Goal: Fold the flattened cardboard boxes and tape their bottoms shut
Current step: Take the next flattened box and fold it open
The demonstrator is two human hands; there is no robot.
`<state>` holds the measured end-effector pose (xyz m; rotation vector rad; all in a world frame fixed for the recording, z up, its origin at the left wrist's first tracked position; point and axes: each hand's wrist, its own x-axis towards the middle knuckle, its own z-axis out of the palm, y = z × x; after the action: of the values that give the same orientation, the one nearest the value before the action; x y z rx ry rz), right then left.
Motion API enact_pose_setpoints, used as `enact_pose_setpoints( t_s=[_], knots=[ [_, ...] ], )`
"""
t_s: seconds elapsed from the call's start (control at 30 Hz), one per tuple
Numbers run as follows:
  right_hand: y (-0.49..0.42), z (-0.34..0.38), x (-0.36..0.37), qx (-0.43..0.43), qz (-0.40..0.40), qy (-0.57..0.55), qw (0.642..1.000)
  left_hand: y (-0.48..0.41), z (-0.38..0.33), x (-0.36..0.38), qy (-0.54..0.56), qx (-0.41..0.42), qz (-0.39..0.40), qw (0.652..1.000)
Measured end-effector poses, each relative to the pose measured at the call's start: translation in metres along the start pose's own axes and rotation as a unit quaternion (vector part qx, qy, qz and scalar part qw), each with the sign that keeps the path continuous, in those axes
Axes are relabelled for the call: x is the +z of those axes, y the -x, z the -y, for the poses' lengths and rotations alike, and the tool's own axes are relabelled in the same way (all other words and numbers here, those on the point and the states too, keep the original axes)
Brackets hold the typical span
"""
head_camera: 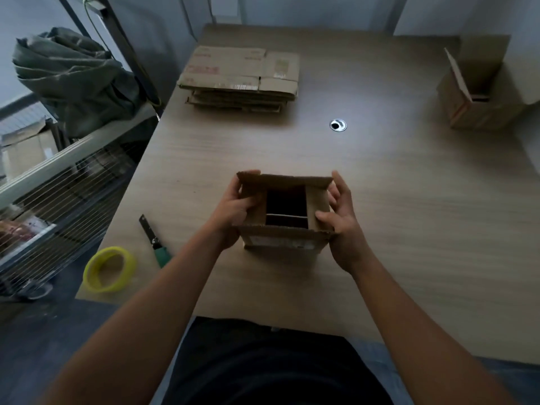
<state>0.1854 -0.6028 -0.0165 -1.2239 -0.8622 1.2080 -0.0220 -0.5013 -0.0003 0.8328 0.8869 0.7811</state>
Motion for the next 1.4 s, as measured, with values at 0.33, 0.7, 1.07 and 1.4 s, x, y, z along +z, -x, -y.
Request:
enact_pose_setpoints(
  t_s=[0.33,0.7,1.07,1.4],
  knots=[
    [-0.044,-0.005,0.021,-0.017,-0.255,-0.036,0.966,-0.017,0.01,-0.019,-0.003,0.072,0.068,0.995],
    [-0.027,-0.029,-0.009,-0.092,-0.07,0.105,0.988,-0.006,0.021,-0.022,-0.173,0.05,0.053,0.982],
    [0.009,-0.034,0.019,0.041,-0.265,0.249,0.931,0.045,0.084,0.0,-0.462,0.081,-0.084,0.879],
    [-0.004,-0.048,0.051,0.081,-0.036,0.304,0.949,0.057,0.087,0.002,-0.385,-0.03,-0.123,0.914]
  ],
)
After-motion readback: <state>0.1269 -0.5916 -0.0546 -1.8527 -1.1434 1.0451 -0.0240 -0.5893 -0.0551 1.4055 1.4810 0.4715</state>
